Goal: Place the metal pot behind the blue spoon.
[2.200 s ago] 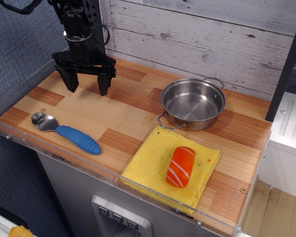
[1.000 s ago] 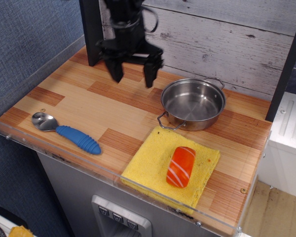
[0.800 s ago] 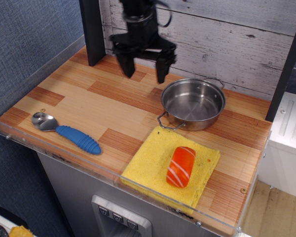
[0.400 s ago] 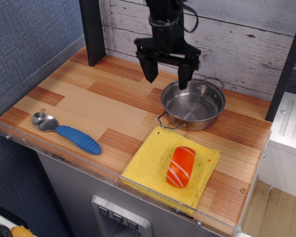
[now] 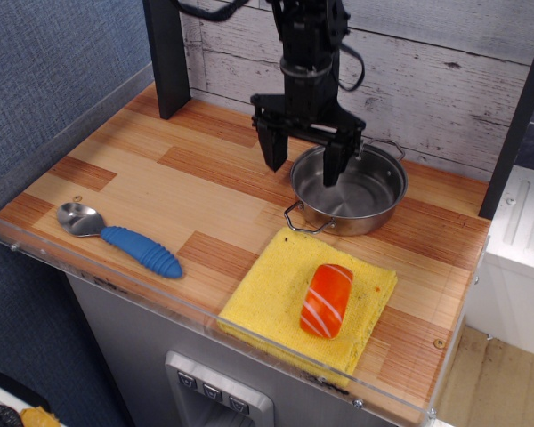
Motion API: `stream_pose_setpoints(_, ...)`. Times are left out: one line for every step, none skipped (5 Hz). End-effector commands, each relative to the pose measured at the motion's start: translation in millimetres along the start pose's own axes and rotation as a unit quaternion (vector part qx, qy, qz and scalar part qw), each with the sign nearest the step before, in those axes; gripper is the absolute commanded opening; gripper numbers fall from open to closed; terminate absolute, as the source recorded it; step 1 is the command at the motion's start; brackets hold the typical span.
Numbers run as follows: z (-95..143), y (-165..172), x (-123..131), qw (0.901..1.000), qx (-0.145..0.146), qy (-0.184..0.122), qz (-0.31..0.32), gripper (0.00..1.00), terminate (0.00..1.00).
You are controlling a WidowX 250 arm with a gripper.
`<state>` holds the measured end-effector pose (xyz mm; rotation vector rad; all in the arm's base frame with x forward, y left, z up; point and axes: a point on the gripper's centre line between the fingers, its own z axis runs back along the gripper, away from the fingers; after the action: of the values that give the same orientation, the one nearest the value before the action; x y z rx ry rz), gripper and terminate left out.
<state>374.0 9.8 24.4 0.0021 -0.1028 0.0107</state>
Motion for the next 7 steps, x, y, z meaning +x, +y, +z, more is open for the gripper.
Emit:
stream_pose_setpoints(-4,-4,8,0.9995,-0.004,-0.024,-0.018,1.0,0.0)
stream_pose_setpoints(-4,-6,8,0.9992,-0.002,-0.035,-0.02,1.0,0.0)
stream_pose_setpoints(-1,-7,7,0.9991,-0.001,-0.039,-0.018,0.0,0.0)
stream_pose_setpoints(2,-7,9,0.9991,-0.002,-0.04,-0.017,0.0,0.0)
stream_pose_setpoints(11,-6,11,0.9988,-0.006,-0.047,-0.013,0.0,0.0)
stream_pose_setpoints(27,-1,15,0.998,-0.007,-0.063,-0.003,0.0,0.0)
stream_pose_setpoints(38,6,14,0.9973,-0.001,-0.072,0.009,0.0,0.0)
